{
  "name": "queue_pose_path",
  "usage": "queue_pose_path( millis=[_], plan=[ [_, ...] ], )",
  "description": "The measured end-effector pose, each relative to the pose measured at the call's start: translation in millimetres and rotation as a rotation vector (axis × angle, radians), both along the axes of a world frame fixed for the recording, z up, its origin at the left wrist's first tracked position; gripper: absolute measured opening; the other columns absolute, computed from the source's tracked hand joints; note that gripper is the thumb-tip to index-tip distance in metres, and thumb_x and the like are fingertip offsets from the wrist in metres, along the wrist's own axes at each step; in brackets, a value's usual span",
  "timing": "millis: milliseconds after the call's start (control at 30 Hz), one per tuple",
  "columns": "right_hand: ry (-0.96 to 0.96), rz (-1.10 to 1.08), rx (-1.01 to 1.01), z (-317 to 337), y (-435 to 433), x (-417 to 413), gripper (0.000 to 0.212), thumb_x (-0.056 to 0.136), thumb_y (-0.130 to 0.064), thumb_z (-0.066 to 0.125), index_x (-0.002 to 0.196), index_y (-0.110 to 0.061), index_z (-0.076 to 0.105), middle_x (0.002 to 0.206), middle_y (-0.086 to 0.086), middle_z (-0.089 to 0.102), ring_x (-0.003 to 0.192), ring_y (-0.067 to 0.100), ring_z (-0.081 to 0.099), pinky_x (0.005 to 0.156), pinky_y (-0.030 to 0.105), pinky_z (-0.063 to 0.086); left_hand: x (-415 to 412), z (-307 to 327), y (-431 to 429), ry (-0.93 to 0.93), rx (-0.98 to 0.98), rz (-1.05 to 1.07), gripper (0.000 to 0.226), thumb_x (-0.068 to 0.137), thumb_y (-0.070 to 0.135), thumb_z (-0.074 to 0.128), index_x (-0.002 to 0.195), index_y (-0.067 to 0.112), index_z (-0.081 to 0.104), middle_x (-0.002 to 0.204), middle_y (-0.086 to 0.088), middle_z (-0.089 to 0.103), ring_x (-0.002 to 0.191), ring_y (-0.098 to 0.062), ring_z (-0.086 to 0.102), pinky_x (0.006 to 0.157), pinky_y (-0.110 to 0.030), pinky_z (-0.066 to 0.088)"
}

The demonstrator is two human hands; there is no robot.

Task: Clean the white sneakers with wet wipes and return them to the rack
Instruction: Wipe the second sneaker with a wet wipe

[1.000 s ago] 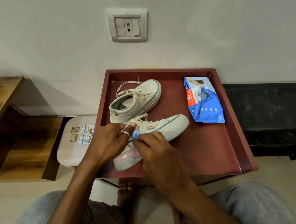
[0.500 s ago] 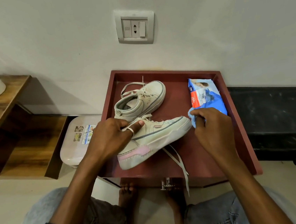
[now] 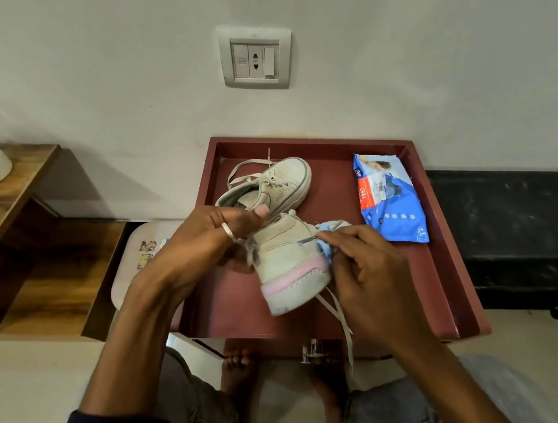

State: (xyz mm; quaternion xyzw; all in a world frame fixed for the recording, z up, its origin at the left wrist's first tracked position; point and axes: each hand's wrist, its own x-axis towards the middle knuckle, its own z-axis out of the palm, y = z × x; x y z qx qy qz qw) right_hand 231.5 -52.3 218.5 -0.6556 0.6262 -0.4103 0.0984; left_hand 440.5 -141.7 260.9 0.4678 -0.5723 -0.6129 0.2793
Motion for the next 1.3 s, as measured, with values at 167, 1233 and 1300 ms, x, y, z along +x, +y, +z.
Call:
queue_pose_path(
  millis=[167, 1233, 1300],
  plan=[
    [-0.191, -0.047, 0.109, 8, -5, -28, 0.034, 0.095, -0.004, 0.057, 0.121, -0.025, 0.066, 0.118, -0.012, 0.064, 0.109, -0.008, 0.056, 0.088, 0.008, 0.046, -1, 3, 3, 0.089, 0.007, -0.259, 0.055, 0.067, 0.001, 0.083, 0.118, 0.018, 0.072, 0.110, -0.004, 0.076, 0.093, -0.015, 0.075, 0.076, -0.022, 0.058],
    [-0.504, 0.042, 0.093, 25, 2, -40, 0.075, 0.072, -0.051, 0.074, 0.133, -0.015, 0.049, 0.126, 0.000, 0.061, 0.116, 0.016, 0.062, 0.083, 0.033, 0.058, -66, -1, 1, 0.191, -0.285, 0.143, 0.039, 0.074, 0.038, 0.081, 0.110, 0.023, 0.077, 0.107, 0.009, 0.076, 0.102, -0.007, 0.072, 0.085, -0.024, 0.058],
    [-0.519, 0.014, 0.088, 26, 1, -46, 0.068, 0.075, -0.050, 0.072, 0.130, -0.015, 0.052, 0.121, -0.001, 0.063, 0.113, 0.015, 0.063, 0.082, 0.029, 0.058, -60, -4, -2, 0.095, -0.296, 0.165, 0.038, 0.081, 0.042, 0.074, 0.114, 0.023, 0.075, 0.105, 0.012, 0.075, 0.096, 0.004, 0.069, 0.077, -0.013, 0.052]
  ],
)
